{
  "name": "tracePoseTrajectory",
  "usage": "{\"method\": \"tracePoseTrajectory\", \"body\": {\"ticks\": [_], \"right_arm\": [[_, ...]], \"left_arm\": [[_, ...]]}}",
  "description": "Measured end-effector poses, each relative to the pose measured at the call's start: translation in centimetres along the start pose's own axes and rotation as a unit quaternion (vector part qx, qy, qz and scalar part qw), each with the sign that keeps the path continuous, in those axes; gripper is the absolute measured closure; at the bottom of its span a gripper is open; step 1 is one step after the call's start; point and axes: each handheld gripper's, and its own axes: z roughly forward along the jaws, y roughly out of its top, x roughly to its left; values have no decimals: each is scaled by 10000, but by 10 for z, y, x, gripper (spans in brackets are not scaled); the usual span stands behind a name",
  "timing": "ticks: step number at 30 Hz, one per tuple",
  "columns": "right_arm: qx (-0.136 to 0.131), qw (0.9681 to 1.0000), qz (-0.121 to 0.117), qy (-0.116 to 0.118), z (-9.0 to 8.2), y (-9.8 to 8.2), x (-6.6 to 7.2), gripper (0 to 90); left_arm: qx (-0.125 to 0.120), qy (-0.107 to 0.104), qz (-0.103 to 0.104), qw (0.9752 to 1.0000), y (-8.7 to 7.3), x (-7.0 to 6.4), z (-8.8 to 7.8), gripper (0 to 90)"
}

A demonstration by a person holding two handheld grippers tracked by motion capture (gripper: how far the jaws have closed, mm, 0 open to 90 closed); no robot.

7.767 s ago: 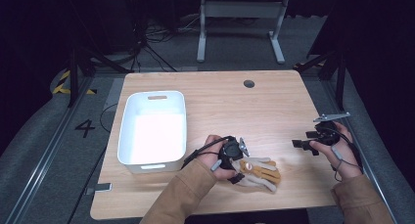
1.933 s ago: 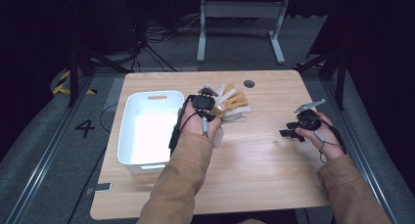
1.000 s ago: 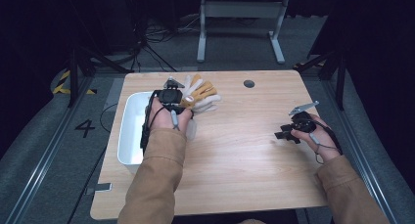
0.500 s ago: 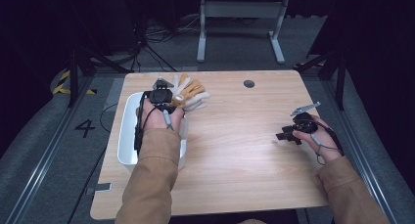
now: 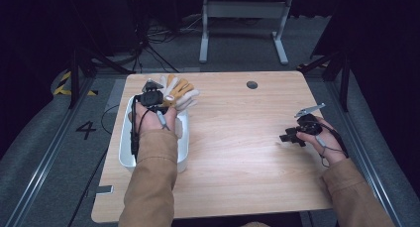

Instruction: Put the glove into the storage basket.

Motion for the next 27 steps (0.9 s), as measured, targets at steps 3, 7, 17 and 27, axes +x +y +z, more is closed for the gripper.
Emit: {"method": "tracePoseTrajectory", "body": {"ticks": [3, 7, 17, 27], "right_arm": [[0, 10000, 26, -15, 0, -1, -1, 503], [39, 10000, 14, -26, 1, -2, -2, 503], [59, 10000, 10, -28, 3, -3, -4, 499], [-57, 9999, 22, -92, -2, -3, -6, 499]], "left_arm": [[38, 74, -33, 10000, 0, 2, 4, 723], [14, 91, -132, 9999, -2, 7, 9, 723], [-45, 130, -386, 9992, -7, 25, 24, 721], [13, 257, -480, 9985, -13, 37, 41, 720]]}}
